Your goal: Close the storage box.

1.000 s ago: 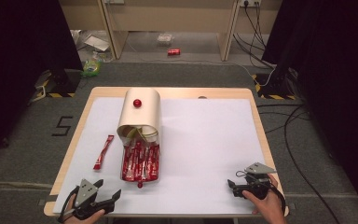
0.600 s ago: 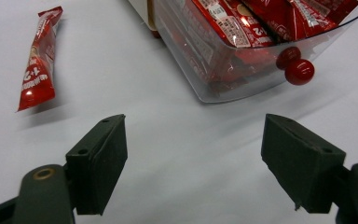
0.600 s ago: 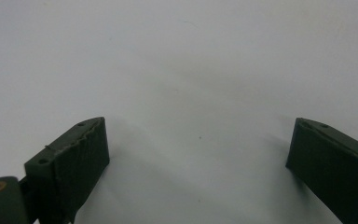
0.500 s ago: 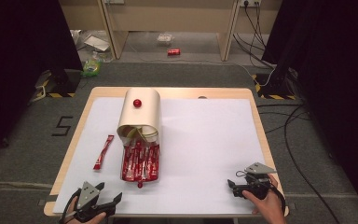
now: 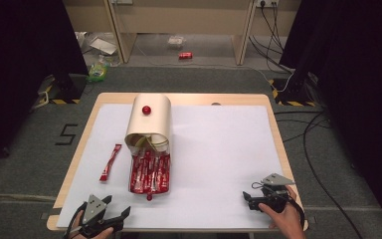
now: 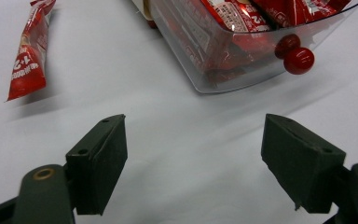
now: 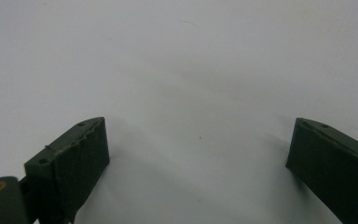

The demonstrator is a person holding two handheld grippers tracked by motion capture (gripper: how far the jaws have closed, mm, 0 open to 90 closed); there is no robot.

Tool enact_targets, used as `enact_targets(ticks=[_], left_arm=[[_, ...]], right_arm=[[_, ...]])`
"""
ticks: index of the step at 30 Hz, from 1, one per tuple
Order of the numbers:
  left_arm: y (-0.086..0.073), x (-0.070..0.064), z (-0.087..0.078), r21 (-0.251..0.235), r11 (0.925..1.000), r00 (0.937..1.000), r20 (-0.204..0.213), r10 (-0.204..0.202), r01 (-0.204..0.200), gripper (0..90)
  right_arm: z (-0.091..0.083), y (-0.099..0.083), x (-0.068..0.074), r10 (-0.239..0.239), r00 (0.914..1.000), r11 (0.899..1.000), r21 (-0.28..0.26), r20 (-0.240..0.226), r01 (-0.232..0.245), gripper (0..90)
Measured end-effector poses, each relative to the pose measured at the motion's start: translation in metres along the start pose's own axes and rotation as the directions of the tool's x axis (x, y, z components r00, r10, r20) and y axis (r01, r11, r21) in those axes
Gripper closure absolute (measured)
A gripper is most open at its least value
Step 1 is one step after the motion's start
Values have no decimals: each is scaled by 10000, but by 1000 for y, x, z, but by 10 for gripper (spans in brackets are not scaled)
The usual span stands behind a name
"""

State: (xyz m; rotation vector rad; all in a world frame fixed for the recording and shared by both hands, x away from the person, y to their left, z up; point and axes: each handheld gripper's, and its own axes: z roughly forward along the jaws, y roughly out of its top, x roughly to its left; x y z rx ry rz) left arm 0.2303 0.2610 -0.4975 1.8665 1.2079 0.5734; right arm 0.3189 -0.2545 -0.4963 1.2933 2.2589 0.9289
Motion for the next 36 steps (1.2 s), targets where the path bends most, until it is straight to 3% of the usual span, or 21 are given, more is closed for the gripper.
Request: enact_targets(ticks=[17,24,36], left_arm=[[10,-1,8,-470,9988,9997,-161,-164,156,221],[18,-1,14,-761,9969,9986,-493,-216,178,221],[19,-1,22,-526,9986,9986,-533,-70,42,227]], right_arm=[[0,0,0,-6,10000,10000,1,2,6,58],[0,0,0,-5,10000,10000,1,4,5,58],[0,0,0,-31,10000,10000,-7,10,31,58]])
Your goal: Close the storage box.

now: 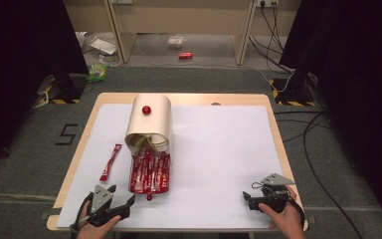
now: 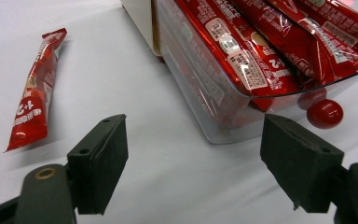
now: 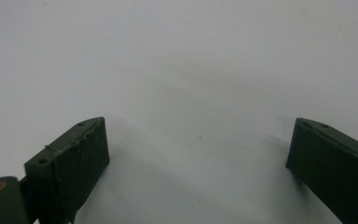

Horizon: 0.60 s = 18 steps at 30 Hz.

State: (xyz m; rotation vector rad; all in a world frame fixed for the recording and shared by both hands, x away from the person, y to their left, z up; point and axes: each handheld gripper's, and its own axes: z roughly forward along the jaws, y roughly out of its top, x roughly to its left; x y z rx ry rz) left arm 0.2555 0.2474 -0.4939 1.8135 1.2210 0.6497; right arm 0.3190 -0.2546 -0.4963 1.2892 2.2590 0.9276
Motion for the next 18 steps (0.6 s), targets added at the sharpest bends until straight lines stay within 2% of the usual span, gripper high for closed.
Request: enact_targets(ticks=[12,18], left_arm=[[3,-2,2,6,10000,10000,-32,74,-74,185],[9,0,1,-314,9995,10000,-42,-23,21,186]], right_arm=[[0,0,0,0,10000,10000,-6,4,0,58],[0,0,0,24,10000,10000,5,-2,-24,58]])
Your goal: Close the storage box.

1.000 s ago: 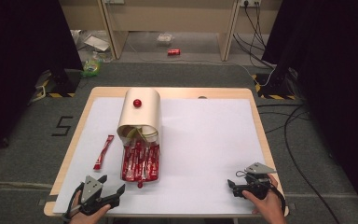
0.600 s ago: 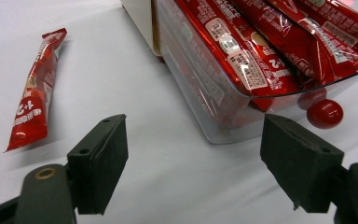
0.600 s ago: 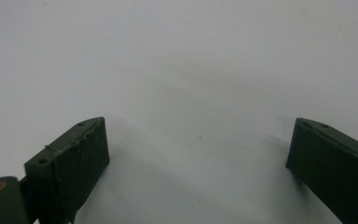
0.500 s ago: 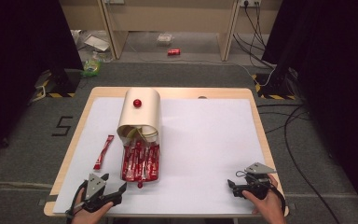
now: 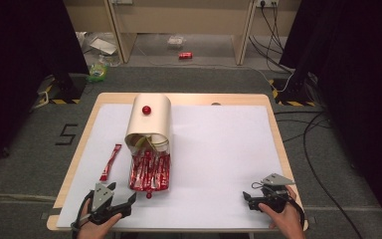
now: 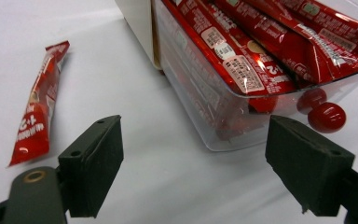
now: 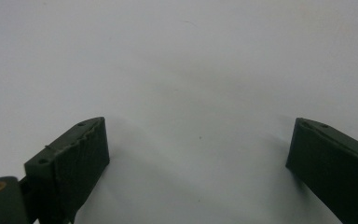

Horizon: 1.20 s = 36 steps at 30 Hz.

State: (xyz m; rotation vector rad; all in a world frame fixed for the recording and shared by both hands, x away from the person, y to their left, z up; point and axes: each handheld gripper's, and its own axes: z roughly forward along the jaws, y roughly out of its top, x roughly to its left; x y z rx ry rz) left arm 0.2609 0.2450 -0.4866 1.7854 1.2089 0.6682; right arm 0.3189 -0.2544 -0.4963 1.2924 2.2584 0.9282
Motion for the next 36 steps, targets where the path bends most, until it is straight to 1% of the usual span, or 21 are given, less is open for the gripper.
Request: enact_targets(ticks=[5,9,18,24,25,29,36], left_arm=[[11,3,4,-252,9997,10000,-42,-53,52,190],[17,2,9,-239,9997,9999,-109,59,-61,193],[21,1,18,-212,9998,10000,-13,7,-8,183],[25,4,25,-192,9998,9999,-121,-103,100,180],[27,4,28,-197,9998,9998,-191,-97,93,181],[30,7,33,-178,9997,9996,-205,-194,190,179],[32,9,38,-198,9995,9993,-279,-236,231,178]], right_arm=[[0,0,0,-3,10000,10000,-4,4,3,58],[0,0,0,-3,10000,10000,0,2,3,58],[0,0,0,2,10000,10000,0,1,-2,58],[0,0,0,-5,10000,10000,3,1,5,58],[0,0,0,0,10000,10000,-3,4,0,58],[0,0,0,2,10000,10000,-1,-2,-2,58],[0,0,0,3,10000,10000,0,-2,-3,58]])
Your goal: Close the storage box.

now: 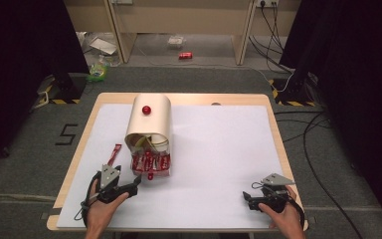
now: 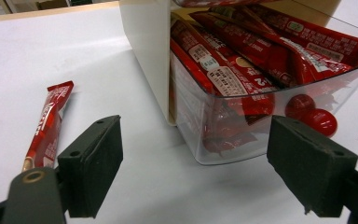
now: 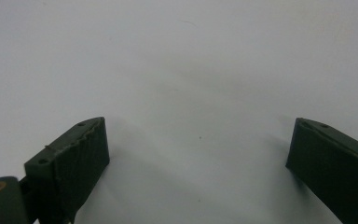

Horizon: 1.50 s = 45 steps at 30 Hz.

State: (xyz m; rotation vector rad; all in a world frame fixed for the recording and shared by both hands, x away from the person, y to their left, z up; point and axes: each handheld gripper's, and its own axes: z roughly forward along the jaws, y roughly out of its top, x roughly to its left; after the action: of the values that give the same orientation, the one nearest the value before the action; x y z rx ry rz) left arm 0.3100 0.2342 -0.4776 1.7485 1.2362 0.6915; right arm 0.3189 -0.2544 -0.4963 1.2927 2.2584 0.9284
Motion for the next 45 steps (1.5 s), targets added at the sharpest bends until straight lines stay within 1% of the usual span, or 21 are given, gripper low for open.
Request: enact_targets(ticks=[7,16,25,28,30,34,39,45], left_arm=[[3,1,5,7,10000,10000,-76,57,-57,181],[6,5,11,-51,10000,10000,-29,8,-8,182],[8,6,17,-106,9999,9999,-145,25,-26,187],[9,7,20,-134,9999,9998,-180,-24,22,187],[10,6,21,-137,9999,9998,-211,39,-42,193],[11,7,23,-154,9999,9998,-202,-25,22,193],[12,9,25,-138,9999,9998,-191,-69,67,193],[12,9,28,-87,10000,9997,-240,-29,27,193]], right_arm=[[0,0,0,0,10000,10000,5,0,0,58],[0,0,0,3,10000,10000,7,-1,-3,58],[0,0,0,1,10000,10000,5,1,-1,58],[0,0,0,-2,10000,10000,-2,-3,2,58],[0,0,0,-1,10000,10000,0,-1,1,58],[0,0,0,0,10000,10000,5,0,0,58],[0,0,0,-2,10000,10000,4,2,2,58],[0,0,0,-3,10000,10000,5,2,3,58]])
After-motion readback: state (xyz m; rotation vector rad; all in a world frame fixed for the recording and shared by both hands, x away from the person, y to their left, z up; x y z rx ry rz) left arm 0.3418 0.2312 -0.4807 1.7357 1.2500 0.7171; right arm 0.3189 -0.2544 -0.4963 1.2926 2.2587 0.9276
